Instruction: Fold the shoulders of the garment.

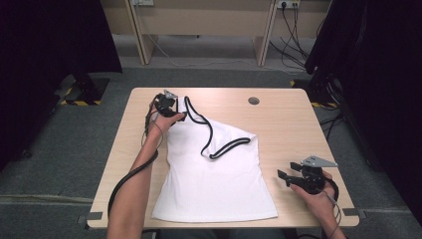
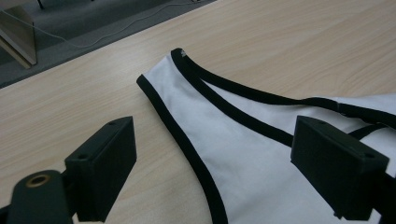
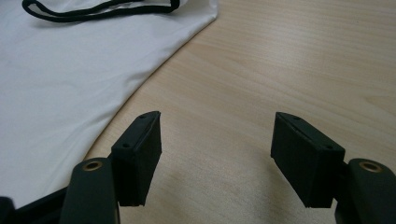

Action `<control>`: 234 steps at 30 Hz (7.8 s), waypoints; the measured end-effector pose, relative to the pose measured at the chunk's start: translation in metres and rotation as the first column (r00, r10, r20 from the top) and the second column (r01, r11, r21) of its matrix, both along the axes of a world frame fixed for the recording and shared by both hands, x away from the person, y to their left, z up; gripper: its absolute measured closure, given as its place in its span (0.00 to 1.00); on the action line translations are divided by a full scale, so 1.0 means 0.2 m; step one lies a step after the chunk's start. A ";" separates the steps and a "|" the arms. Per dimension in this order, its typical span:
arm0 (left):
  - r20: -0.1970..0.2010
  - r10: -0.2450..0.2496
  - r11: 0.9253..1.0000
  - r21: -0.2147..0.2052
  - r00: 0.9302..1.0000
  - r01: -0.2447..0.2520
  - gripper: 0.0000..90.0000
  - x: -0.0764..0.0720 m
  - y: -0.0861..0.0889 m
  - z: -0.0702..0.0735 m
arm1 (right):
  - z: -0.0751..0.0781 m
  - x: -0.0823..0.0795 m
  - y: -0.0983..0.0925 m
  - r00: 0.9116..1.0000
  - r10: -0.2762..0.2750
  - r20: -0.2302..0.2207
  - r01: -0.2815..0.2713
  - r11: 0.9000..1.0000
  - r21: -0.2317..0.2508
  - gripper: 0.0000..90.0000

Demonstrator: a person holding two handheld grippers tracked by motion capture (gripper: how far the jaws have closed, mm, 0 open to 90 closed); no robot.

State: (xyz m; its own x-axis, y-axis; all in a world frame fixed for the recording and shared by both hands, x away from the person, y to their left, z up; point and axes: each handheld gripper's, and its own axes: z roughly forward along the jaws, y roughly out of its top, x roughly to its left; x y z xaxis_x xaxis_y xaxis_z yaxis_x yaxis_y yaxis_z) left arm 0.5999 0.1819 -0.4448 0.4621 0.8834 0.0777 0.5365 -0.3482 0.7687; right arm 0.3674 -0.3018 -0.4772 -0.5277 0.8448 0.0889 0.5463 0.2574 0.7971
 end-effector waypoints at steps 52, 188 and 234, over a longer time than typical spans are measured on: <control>-0.142 -0.081 0.996 -0.047 0.987 0.075 0.79 0.10 -0.07 -0.13 | 0.00 0.00 0.00 0.999 0.038 -0.011 -0.038 0.999 0.003 0.37; -0.100 -0.194 0.978 0.062 0.976 0.200 0.52 -0.07 -0.07 -0.03 | 0.00 0.01 0.00 0.998 0.043 -0.035 -0.043 0.999 0.013 0.36; 0.066 -0.409 0.905 0.159 0.910 0.395 0.94 -0.54 -0.12 0.20 | 0.00 0.01 0.00 0.998 0.047 -0.038 -0.047 0.999 0.009 0.36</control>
